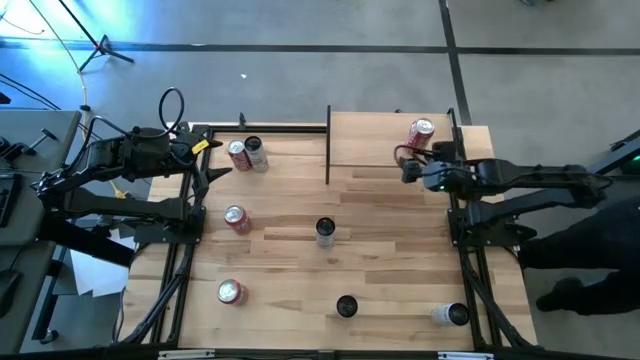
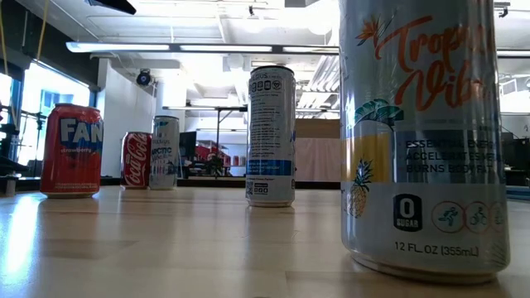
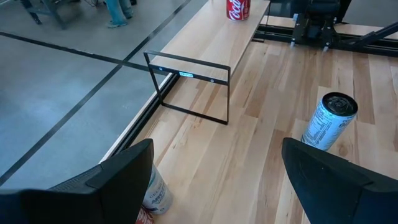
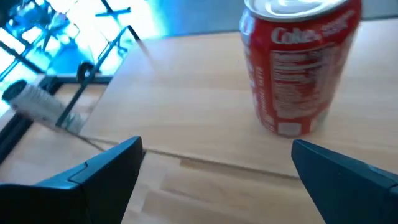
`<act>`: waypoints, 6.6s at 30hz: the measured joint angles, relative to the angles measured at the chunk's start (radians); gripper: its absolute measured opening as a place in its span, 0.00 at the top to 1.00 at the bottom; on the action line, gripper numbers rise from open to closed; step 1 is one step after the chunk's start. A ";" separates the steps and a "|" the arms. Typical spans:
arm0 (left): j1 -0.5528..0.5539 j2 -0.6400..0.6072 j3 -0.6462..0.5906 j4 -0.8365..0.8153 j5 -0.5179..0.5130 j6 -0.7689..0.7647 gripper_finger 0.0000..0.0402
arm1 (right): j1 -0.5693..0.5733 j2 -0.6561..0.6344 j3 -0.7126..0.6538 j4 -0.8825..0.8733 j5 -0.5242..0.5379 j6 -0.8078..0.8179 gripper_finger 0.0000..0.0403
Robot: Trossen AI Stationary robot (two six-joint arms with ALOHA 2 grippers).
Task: Place canned beverage on shelf
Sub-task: Put the red soda can on the shelf
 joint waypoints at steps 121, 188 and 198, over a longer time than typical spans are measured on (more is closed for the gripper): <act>0.000 0.000 0.000 0.000 0.000 0.000 0.17 | -0.148 0.565 0.000 -0.447 0.698 0.912 0.01; 0.000 0.000 0.000 0.000 0.000 0.000 0.17 | -0.210 0.565 0.001 -0.471 0.703 0.869 0.27; 0.000 0.000 0.000 0.000 0.000 0.000 0.17 | -0.244 0.565 0.002 -0.445 0.708 0.868 0.27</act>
